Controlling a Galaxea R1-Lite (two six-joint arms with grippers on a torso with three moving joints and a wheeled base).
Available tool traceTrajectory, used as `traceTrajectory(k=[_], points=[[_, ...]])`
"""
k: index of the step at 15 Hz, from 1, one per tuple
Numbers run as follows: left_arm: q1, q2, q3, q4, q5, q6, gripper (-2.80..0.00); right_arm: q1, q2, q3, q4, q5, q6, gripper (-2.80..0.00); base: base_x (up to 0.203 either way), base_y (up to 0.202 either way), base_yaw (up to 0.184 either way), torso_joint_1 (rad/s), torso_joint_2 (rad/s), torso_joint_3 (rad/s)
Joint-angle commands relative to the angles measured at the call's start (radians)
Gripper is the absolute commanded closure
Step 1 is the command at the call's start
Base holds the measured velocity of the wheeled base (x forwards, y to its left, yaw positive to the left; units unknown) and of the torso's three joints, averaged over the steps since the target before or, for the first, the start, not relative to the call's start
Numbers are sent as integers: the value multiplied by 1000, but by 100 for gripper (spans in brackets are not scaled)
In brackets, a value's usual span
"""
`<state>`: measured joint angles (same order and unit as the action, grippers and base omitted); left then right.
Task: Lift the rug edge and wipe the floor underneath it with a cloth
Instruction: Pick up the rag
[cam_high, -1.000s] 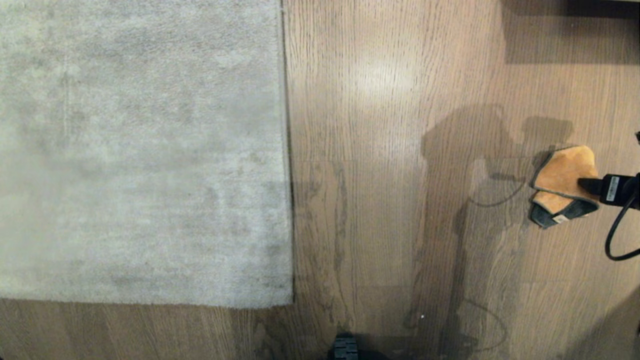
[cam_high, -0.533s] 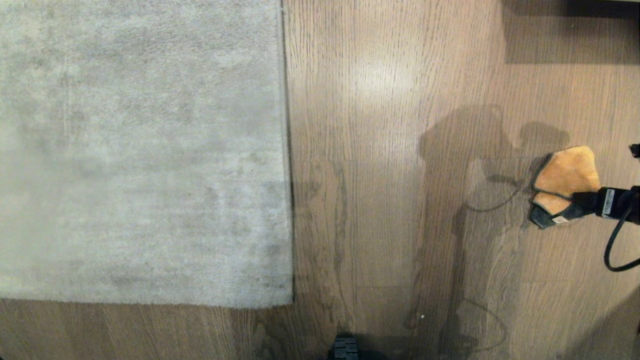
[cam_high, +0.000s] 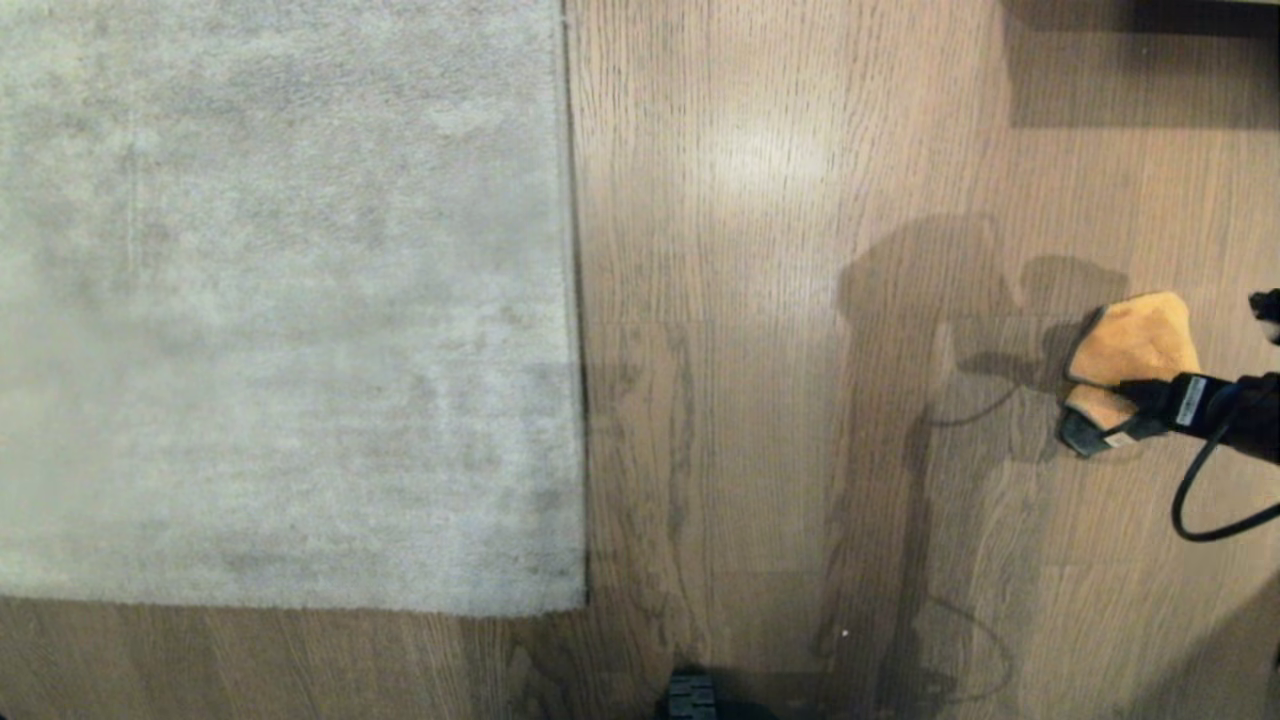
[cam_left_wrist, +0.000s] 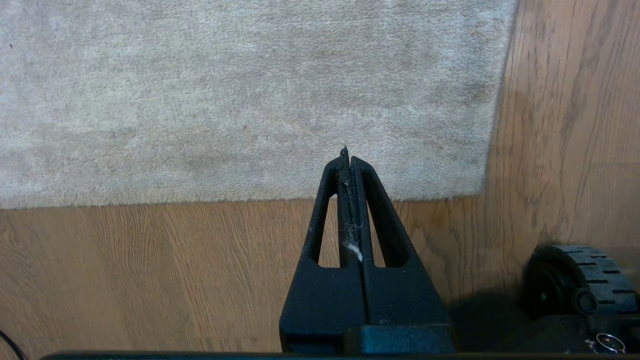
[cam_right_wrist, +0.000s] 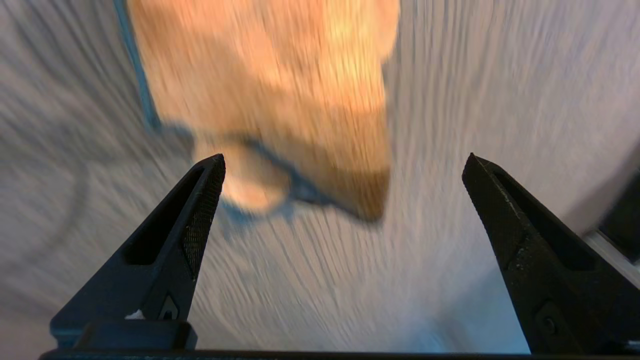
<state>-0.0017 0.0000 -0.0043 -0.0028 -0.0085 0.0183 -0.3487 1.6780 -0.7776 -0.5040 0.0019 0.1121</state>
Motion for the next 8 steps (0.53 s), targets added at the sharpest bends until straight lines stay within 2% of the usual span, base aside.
traceTrajectory(k=[1,8], points=[[0,0,0,0,1,1,0,1,38,-3,-57,0,9,-280,0,0,0,0,0,0],[0,0,0,0,1,1,0,1,78,-33,-60,0,8,-280,0,0,0,0,0,0]])
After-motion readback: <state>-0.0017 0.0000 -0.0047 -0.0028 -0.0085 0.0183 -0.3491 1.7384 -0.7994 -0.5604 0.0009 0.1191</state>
